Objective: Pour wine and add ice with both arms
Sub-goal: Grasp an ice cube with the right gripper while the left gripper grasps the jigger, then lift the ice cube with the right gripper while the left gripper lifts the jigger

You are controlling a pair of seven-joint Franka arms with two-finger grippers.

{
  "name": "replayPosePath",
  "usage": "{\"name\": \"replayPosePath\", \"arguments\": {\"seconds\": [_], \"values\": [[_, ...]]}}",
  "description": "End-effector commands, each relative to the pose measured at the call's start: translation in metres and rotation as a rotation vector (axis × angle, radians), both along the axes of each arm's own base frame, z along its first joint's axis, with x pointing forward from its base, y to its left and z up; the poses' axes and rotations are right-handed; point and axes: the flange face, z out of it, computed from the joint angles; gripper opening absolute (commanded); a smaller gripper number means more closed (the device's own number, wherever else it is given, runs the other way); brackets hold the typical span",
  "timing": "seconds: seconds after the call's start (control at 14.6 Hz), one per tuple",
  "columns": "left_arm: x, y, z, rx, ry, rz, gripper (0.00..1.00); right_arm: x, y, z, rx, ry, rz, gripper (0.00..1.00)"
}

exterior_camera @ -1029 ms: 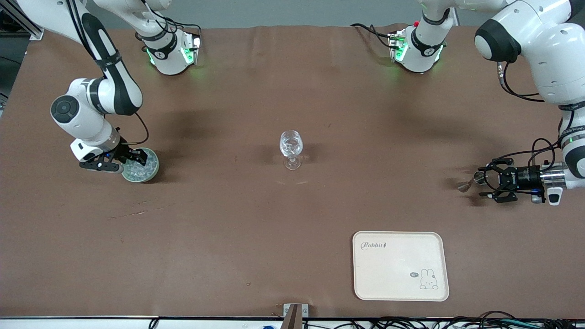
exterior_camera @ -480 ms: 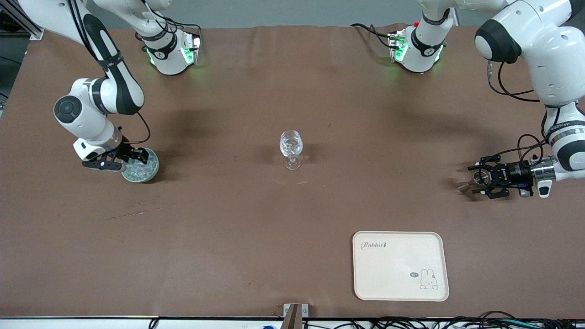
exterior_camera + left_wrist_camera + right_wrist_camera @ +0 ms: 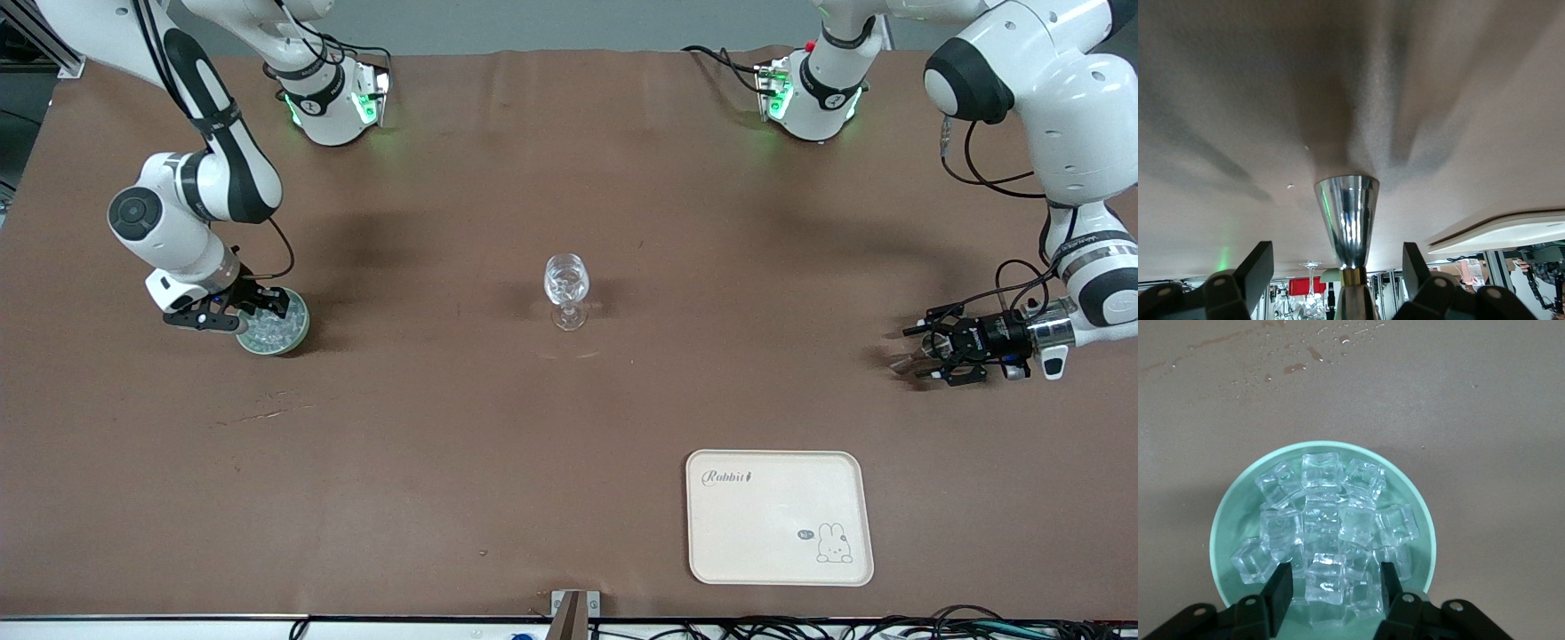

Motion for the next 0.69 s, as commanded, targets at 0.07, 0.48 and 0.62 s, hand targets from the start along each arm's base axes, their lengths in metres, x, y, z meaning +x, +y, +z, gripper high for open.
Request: {"name": "replayPosePath", "arguments": {"seconds": [0.07, 0.48, 0.62], "values": [[-0.0018, 0.0004, 0.0001, -0.036, -0.011, 0.035, 0.86, -0.0041, 0.0014, -0.0033, -0.004, -0.006, 0.008, 0.57], [-0.0031, 0.0043, -0.0011, -0.056, -0.021, 0.063, 0.78, -0.0032, 0.0021, -0.0055, -0.004, -0.007, 0.004, 0.56], [-0.0049, 0.0069, -0.0016, -0.062, -0.020, 0.068, 0.76, -0.0033, 0.0020, -0.0057, -0.003, -0.005, 0.003, 0.52]]}}
